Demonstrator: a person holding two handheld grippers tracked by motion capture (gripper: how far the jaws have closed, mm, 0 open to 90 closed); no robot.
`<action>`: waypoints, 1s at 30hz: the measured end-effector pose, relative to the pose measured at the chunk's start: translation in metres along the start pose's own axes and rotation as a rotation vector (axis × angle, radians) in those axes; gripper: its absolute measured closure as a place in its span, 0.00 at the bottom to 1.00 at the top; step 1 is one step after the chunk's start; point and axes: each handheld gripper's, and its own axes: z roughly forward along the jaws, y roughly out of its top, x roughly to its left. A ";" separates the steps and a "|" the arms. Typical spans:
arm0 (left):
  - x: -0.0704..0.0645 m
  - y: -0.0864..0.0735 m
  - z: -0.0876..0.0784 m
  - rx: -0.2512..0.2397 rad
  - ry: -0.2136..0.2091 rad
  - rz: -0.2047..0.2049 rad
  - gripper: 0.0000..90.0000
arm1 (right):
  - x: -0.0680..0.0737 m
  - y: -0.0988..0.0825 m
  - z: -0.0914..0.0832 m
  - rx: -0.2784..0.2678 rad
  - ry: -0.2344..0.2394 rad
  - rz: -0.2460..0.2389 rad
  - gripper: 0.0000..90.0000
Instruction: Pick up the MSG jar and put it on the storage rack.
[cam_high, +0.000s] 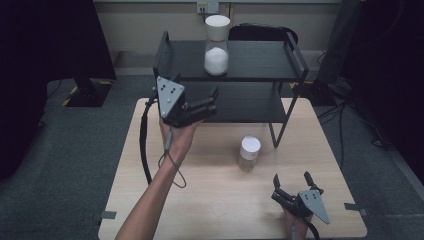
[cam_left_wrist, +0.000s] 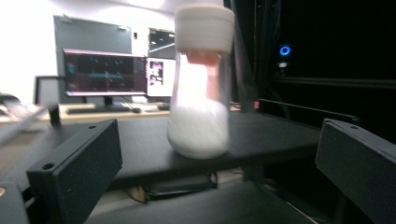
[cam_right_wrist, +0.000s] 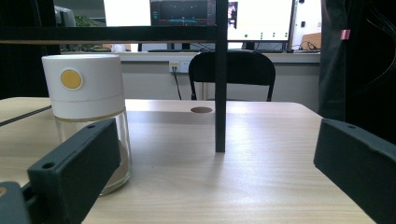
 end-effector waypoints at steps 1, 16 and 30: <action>-0.001 -0.003 -0.004 0.000 0.002 0.003 0.00 | 0.000 0.000 0.000 0.000 -0.001 0.000 0.00; -0.024 -0.072 -0.058 0.003 0.047 0.054 0.00 | 0.000 0.000 0.000 -0.001 0.001 0.000 0.00; -0.031 -0.152 -0.090 0.076 0.178 0.051 0.00 | 0.000 0.000 0.000 -0.001 0.001 0.000 0.00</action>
